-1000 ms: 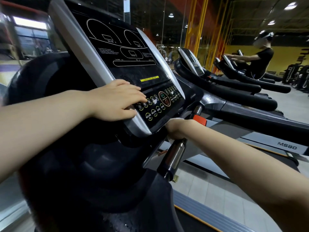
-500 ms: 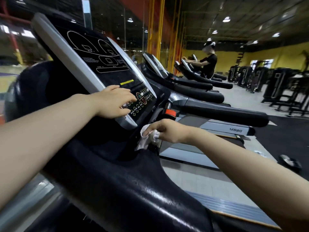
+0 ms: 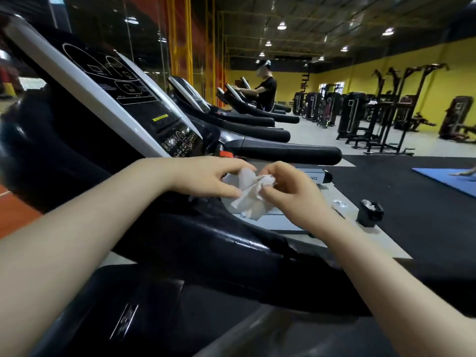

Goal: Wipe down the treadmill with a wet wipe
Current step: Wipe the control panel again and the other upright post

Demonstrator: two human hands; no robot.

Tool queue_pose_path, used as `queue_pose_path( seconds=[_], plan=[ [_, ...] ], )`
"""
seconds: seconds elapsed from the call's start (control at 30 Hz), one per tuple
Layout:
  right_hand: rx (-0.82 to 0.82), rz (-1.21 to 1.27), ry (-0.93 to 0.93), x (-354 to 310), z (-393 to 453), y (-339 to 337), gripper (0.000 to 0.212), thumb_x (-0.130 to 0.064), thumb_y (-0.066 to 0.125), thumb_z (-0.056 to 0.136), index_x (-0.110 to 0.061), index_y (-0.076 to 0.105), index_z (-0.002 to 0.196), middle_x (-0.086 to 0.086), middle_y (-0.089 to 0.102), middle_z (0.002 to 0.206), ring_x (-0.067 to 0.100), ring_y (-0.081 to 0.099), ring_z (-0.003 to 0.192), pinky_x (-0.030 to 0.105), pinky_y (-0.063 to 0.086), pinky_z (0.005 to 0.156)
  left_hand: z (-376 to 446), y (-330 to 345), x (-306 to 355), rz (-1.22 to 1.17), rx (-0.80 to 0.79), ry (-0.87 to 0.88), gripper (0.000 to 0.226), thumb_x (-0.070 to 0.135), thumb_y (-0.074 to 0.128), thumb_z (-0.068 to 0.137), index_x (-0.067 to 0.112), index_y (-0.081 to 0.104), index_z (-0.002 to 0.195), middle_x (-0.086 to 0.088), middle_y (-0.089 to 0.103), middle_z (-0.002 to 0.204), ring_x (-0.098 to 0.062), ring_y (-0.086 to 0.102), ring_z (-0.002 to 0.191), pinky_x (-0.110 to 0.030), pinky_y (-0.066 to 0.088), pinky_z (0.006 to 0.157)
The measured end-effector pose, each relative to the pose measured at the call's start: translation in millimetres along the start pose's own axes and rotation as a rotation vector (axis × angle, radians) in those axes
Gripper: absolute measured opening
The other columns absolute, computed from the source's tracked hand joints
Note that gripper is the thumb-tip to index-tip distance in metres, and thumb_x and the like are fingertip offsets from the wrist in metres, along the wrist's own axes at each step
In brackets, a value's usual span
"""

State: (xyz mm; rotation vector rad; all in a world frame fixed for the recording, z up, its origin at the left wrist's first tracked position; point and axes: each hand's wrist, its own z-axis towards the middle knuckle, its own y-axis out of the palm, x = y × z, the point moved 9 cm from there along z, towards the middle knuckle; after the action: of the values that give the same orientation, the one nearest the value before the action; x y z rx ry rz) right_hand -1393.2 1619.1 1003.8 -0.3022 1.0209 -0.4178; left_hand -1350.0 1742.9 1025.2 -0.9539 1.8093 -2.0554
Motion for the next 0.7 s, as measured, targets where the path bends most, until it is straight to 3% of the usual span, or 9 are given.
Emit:
queue_pose_path(
  seconds=[0.1, 0.17, 0.27, 0.33, 0.37, 0.43, 0.53, 0.6, 0.7],
  plan=[
    [0.12, 0.206, 0.015, -13.6, -47.3, -11.0, 0.013, -0.005, 0.061, 0.088, -0.016, 0.064, 0.093, 0.004, 0.07, 0.088, 0.019, 0.064, 0.077, 0.04, 0.054, 0.07, -24.6, 14.2, 39.2, -0.219, 0.1, 0.143, 0.042, 0.023, 0.064, 0.095, 0.032, 0.054, 0.135, 0.022, 0.06, 0.123, 0.012, 0.053, 0.111, -0.005, 0.038, 0.089],
    [0.135, 0.253, 0.003, -20.1, -75.9, -9.9, 0.008, -0.014, 0.063, 0.085, -0.016, 0.065, 0.092, 0.007, 0.069, 0.088, 0.019, 0.063, 0.077, 0.032, 0.051, 0.068, -40.7, 20.8, 51.3, -0.269, 0.207, 0.193, 0.024, 0.019, 0.065, 0.094, 0.024, 0.065, 0.117, 0.015, 0.067, 0.112, 0.002, 0.06, 0.108, -0.011, 0.042, 0.091],
    [0.123, 0.299, 0.04, -16.6, -106.6, 2.8, 0.017, -0.024, 0.064, 0.076, -0.014, 0.066, 0.09, 0.002, 0.066, 0.08, 0.01, 0.058, 0.074, 0.018, 0.045, 0.064, -61.6, 34.8, 55.5, -0.321, 0.346, 0.205, 0.004, 0.017, 0.067, 0.091, 0.019, 0.068, 0.095, 0.008, 0.068, 0.101, -0.008, 0.064, 0.1, -0.026, 0.05, 0.091],
    [0.108, 0.312, 0.088, -8.8, -118.7, 13.0, 0.018, -0.022, 0.064, 0.079, -0.013, 0.068, 0.094, 0.008, 0.068, 0.085, 0.012, 0.06, 0.078, 0.022, 0.046, 0.067, -73.8, 46.0, 56.2, -0.335, 0.407, 0.203, 0.007, 0.012, 0.066, 0.091, 0.018, 0.065, 0.088, 0.007, 0.067, 0.102, -0.009, 0.064, 0.101, -0.029, 0.051, 0.093],
    [0.109, 0.341, 0.123, -3.4, -123.8, 17.3, 0.012, -0.015, 0.064, 0.085, -0.012, 0.069, 0.095, 0.008, 0.07, 0.088, 0.013, 0.062, 0.08, 0.025, 0.048, 0.07, -80.2, 52.2, 56.2, -0.352, 0.434, 0.197, 0.011, 0.01, 0.065, 0.092, 0.019, 0.064, 0.086, 0.007, 0.068, 0.104, -0.008, 0.064, 0.103, -0.026, 0.051, 0.093],
    [0.123, 0.42, 0.212, 10.3, -133.1, 26.2, 0.021, 0.001, 0.056, 0.093, -0.012, 0.071, 0.097, 0.005, 0.073, 0.091, 0.016, 0.066, 0.083, 0.032, 0.052, 0.073, -94.9, 65.9, 52.8, -0.447, 0.48, 0.168, 0.011, 0.011, 0.063, 0.093, 0.018, 0.061, 0.085, 0.01, 0.068, 0.103, -0.005, 0.065, 0.101, -0.019, 0.049, 0.089],
    [0.093, 0.465, 0.31, 26.4, -147.0, 42.6, 0.027, 0.003, 0.051, 0.095, -0.011, 0.073, 0.103, 0.008, 0.073, 0.1, 0.021, 0.069, 0.09, 0.042, 0.055, 0.081, -118.7, 86.8, 40.7, -0.502, 0.589, 0.084, 0.011, 0.013, 0.06, 0.097, 0.015, 0.056, 0.086, 0.009, 0.06, 0.08, -0.002, 0.057, 0.076, -0.02, 0.047, 0.073],
    [0.054, 0.454, 0.36, 36.9, -159.0, 53.7, 0.027, -0.004, 0.05, 0.098, -0.016, 0.073, 0.106, 0.005, 0.074, 0.103, 0.022, 0.069, 0.096, 0.042, 0.055, 0.086, -131.4, 106.4, 27.1, -0.548, 0.624, -0.011, 0.012, 0.019, 0.056, 0.1, 0.017, 0.054, 0.088, 0.001, 0.057, 0.071, -0.013, 0.052, 0.065, -0.029, 0.045, 0.064],
    [0.015, 0.332, 0.393, 52.5, -180.1, 63.4, 0.026, -0.016, 0.05, 0.1, -0.028, 0.071, 0.109, -0.006, 0.073, 0.105, 0.014, 0.068, 0.098, 0.035, 0.054, 0.085, -142.7, 146.8, 6.8, -0.611, 0.59, -0.157, 0.015, 0.029, 0.05, 0.103, 0.021, 0.053, 0.091, -0.016, 0.058, 0.071, -0.033, 0.055, 0.066, -0.046, 0.046, 0.064]
  ],
)
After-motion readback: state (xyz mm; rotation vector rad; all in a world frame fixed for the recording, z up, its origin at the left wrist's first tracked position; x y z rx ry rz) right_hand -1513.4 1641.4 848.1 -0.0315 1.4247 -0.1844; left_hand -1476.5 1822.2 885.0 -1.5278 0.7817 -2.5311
